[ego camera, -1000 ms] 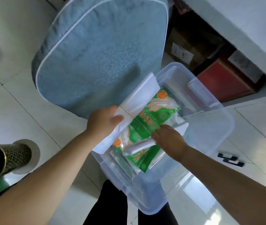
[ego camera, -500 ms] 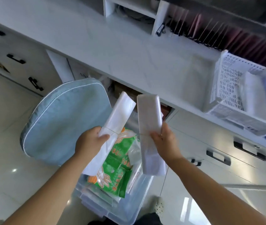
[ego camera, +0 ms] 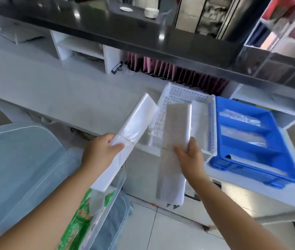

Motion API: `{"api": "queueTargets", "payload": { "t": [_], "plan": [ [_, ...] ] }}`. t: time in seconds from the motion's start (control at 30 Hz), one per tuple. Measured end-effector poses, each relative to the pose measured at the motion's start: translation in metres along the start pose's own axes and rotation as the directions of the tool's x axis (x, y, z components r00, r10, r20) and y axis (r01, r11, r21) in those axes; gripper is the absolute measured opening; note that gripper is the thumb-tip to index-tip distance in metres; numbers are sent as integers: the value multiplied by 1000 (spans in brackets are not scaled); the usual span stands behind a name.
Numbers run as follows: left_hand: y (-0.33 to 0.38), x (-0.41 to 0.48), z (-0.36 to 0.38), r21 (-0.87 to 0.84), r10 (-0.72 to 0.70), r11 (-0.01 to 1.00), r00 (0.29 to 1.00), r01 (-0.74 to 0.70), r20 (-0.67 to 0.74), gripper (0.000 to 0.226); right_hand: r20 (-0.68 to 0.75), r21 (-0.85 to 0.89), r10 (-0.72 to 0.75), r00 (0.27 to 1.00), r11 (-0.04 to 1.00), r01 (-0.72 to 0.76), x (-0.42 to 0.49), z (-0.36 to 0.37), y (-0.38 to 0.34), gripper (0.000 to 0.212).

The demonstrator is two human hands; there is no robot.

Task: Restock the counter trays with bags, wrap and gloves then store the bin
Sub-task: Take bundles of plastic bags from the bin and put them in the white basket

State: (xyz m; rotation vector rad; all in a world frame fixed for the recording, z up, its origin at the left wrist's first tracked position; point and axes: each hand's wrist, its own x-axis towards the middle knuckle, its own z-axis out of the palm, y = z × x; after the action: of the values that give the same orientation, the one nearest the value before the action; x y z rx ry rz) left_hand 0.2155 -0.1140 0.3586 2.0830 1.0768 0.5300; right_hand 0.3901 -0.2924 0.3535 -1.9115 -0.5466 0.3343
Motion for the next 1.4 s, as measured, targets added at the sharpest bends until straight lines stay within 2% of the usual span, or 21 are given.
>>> {"api": "queueTargets", "payload": {
  "t": [0.1, 0.3, 0.43, 0.57, 0.6, 0.73, 0.87, 0.97, 1.03, 1.1, 1.17, 1.2, 1.27, 1.33, 1.4],
  "plan": [
    [45, 4, 31, -86, 18, 996, 1000, -18, 8, 36, -61, 41, 5, 998, 999, -2, 17, -47, 4, 15],
    [89, 25, 63, -58, 52, 997, 999, -52, -15, 27, -119, 91, 26, 993, 996, -15, 50, -103, 6, 14],
    [114, 61, 84, -66, 64, 996, 998, -66, -25, 31, -138, 109, 41, 990, 994, -25, 75, -117, 4, 10],
    [133, 105, 110, -107, 28, 994, 999, -24, 39, 10, -147, 92, 41, 988, 995, -28, 104, -124, 0, 11],
    [136, 117, 117, -116, 20, 993, 998, -12, 66, 11, -152, 79, 37, 988, 997, -25, 112, -125, -1, 12],
    [139, 155, 147, -73, 11, 997, 983, 3, 184, 49, -184, 60, 44, 982, 998, -34, 150, -123, -4, 15],
    [132, 177, 167, -90, 51, 996, 963, -29, 263, 56, -190, 43, 69, 979, 997, -61, 188, -117, -3, 7],
    [127, 182, 181, 28, 127, 990, 954, -140, 271, 53, -197, 38, 93, 976, 995, -87, 211, -112, -1, 8],
    [127, 182, 184, 181, 145, 961, 940, -207, 307, 53, -200, 31, 102, 974, 995, -98, 223, -109, 2, 8],
    [129, 181, 186, 396, 301, 828, 911, -397, 282, 46, -200, 20, 103, 974, 995, -101, 232, -106, 5, 8],
    [132, 180, 192, 526, 496, 639, 824, -561, 276, 26, -195, 13, 106, 975, 994, -105, 241, -104, 9, 8],
    [135, 180, 195, 554, 499, 585, 802, -592, 329, 27, -189, 7, 107, 976, 994, -108, 244, -103, 11, 8],
    [138, 179, 204, 584, 319, 602, 834, -545, 450, 45, -169, -3, 107, 980, 994, -109, 251, -101, 14, 10],
    [139, 182, 210, 645, 194, 599, 868, -474, 457, 58, -138, 15, 107, 985, 994, -105, 256, -99, 16, 10],
    [141, 184, 212, 692, 127, 592, 895, -414, 427, 59, -108, 47, 108, 988, 994, -103, 261, -99, 18, 14]
  ]
}}
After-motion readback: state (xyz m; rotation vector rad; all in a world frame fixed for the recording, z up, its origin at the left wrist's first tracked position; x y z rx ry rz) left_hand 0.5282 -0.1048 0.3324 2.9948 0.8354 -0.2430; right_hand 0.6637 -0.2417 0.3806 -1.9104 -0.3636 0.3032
